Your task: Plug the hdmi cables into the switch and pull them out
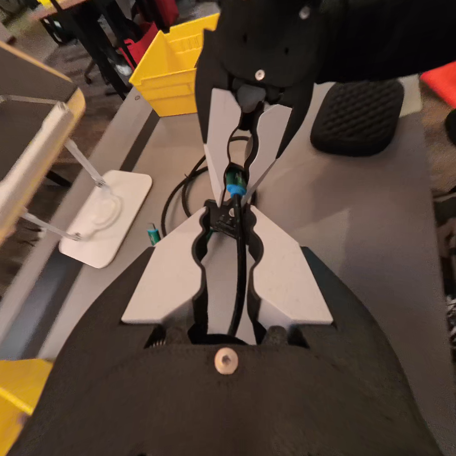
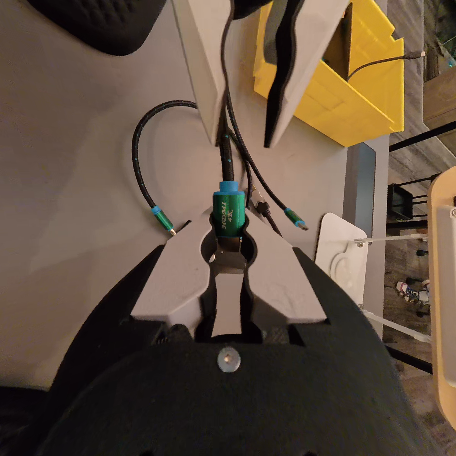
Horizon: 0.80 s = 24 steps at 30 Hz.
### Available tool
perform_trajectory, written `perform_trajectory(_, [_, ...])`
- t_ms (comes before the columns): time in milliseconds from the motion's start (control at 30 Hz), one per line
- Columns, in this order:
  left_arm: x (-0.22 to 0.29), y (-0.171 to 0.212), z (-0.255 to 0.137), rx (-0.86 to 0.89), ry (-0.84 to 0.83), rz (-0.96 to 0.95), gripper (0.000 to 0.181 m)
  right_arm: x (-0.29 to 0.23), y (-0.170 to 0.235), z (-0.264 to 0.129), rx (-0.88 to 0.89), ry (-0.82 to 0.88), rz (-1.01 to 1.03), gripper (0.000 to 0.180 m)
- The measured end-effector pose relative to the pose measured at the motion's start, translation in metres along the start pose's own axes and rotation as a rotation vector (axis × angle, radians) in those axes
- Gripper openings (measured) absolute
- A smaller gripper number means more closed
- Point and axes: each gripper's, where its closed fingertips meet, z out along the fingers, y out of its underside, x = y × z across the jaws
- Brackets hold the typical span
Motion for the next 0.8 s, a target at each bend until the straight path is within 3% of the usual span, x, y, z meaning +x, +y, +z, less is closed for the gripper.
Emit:
perform_trajectory(233, [-0.003,-0.006,0.013,-0.056,-0.006,0.135,0.03,0.004,-0.017,-0.003,0.109,-0.018,0.047,0.012])
perform_trajectory(367, [-0.001,-0.009,0.015,-0.016,-0.014,0.161,0.021,0.005,-0.019,-0.006,0.15,-0.029,0.079,0.011])
perform_trajectory(800, [0.006,-0.02,0.019,0.102,-0.017,0.194,0.018,-0.002,-0.025,-0.01,0.232,-0.108,0.112,0.012])
